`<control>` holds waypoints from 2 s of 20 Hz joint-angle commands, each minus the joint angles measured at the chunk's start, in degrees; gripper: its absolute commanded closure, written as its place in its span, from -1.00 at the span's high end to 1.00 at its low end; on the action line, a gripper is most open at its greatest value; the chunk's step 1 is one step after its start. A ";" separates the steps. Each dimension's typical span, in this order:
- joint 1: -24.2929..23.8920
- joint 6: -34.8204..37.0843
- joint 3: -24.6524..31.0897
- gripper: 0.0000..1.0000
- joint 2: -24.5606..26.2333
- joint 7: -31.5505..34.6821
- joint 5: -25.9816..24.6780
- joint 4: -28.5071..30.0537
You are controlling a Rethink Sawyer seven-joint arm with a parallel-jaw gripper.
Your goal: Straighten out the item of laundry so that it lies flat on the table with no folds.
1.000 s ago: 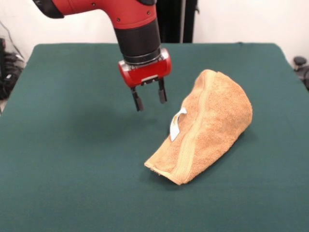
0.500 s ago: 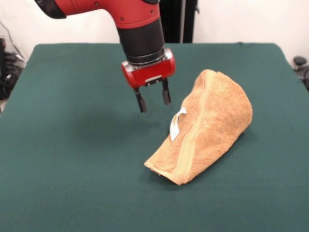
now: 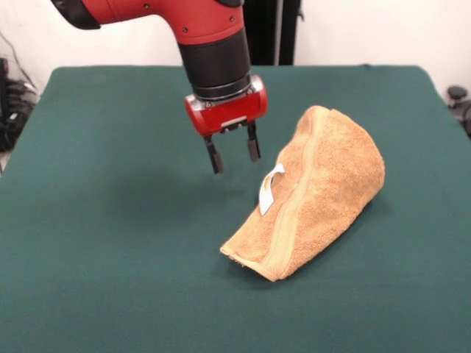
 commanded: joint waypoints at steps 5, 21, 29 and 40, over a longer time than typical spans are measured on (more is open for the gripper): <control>3.55 5.21 3.22 1.00 1.39 -7.73 -0.91 -3.52; 2.38 3.68 3.70 1.00 2.51 -10.43 -2.74 -3.48; 3.42 2.88 2.74 1.00 3.23 -8.97 -3.24 -4.64; 3.75 3.36 2.44 1.00 3.06 -8.42 -2.99 -4.79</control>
